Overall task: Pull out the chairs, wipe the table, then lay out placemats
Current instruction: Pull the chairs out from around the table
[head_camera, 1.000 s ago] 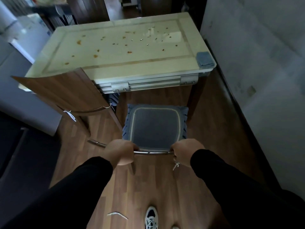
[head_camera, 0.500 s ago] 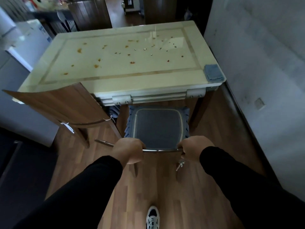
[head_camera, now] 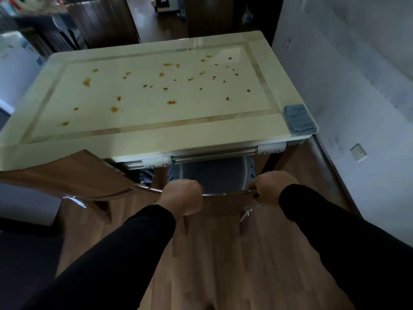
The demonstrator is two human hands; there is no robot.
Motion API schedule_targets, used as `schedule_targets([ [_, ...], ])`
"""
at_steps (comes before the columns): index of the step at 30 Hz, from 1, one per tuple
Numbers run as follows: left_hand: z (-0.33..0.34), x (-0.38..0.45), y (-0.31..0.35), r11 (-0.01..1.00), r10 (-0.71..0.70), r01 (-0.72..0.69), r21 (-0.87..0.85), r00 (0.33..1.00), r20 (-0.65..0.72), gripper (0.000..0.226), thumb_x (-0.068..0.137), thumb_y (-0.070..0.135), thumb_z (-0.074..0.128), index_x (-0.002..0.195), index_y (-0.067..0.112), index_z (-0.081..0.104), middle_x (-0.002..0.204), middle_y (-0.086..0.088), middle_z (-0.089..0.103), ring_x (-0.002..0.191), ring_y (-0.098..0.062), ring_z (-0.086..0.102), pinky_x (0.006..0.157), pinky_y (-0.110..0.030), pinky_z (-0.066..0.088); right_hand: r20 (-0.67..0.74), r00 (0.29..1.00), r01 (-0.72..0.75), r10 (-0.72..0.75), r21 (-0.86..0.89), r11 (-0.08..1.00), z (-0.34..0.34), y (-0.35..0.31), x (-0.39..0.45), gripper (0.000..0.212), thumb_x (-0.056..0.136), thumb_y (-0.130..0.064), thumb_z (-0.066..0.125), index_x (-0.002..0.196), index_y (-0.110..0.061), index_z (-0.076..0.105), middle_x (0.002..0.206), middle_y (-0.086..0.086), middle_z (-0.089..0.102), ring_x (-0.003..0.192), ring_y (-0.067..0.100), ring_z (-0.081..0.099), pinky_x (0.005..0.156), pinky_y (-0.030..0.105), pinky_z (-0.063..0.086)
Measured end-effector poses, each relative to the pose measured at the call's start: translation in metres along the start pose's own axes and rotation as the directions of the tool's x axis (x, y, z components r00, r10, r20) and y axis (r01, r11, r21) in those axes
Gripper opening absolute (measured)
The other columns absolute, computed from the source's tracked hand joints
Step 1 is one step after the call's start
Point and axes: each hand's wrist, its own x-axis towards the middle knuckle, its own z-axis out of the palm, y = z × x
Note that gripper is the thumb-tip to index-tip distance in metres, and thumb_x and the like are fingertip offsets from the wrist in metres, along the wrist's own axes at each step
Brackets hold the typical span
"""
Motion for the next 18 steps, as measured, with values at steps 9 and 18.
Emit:
schedule_targets([
  [9,-0.032,0.065,-0.01,0.999,-0.05,0.05,-0.001,0.999,0.011,0.032,0.081,0.032,0.053,0.107,0.043,0.069,0.101,0.012,0.069,0.091,-0.018,0.065,0.067,-0.028,0.046,0.003,0.999,0.042,-0.042,0.006,0.999,-0.033,0.04,0.065,0.031,0.084,-0.04,0.061,0.113,-0.036,0.069,0.112,-0.006,0.071,0.102,0.022,0.066,0.085,0.032,0.053],
  [18,-0.058,0.1,-0.013,0.987,-0.14,0.144,-0.066,0.988,0.057,0.033,0.074,0.038,0.054,0.103,0.049,0.067,0.097,0.011,0.071,0.091,-0.019,0.067,0.072,-0.027,0.052,-0.036,0.991,0.133,-0.132,0.014,0.991,-0.047,0.069,0.11,0.026,0.086,-0.037,0.059,0.108,-0.031,0.07,0.107,-0.004,0.071,0.1,0.024,0.067,0.077,0.031,0.049],
])
